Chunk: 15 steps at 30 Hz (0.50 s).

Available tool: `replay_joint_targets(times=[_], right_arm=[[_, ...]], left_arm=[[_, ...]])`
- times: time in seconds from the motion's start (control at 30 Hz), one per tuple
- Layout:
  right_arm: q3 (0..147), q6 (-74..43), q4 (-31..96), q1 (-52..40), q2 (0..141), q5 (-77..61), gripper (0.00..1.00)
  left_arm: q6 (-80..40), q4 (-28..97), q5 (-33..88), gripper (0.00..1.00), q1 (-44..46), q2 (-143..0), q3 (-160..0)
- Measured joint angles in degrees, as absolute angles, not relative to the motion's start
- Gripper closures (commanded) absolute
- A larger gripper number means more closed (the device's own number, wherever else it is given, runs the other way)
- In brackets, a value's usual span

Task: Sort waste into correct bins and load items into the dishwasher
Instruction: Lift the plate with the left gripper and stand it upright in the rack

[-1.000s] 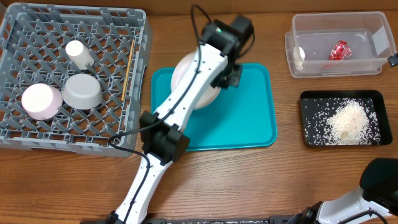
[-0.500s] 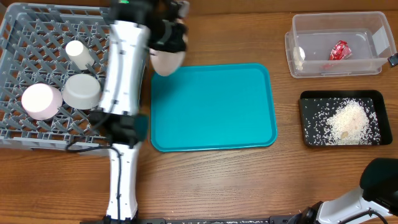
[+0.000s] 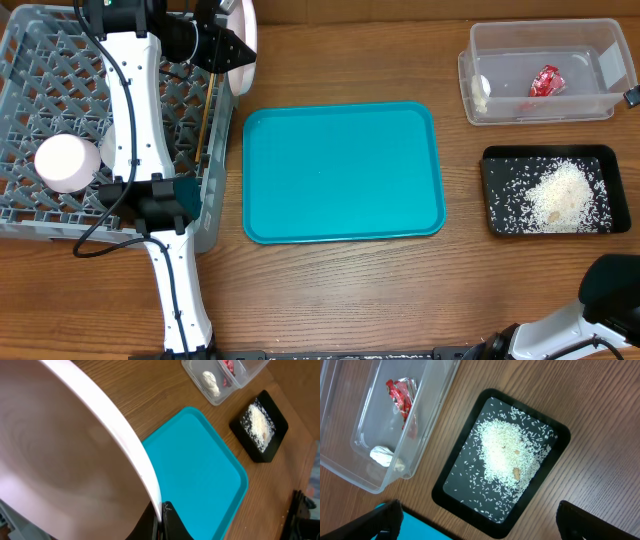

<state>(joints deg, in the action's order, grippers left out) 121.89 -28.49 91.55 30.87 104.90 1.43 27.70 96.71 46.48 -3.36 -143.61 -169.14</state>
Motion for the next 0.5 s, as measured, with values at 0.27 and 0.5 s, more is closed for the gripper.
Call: replay_joint_targets(times=[0.27,0.5], right_arm=[[121.9,-28.5,91.6,30.9,104.9,1.5,0.0],[121.9,-28.5,91.5,30.9,104.9,1.4,0.0]], left_arm=[[31.8,96.7,43.1,0.96,-3.9,-143.6,-169.1],[34.7,96.7,42.9,0.96,-8.6,-143.6,-169.1]])
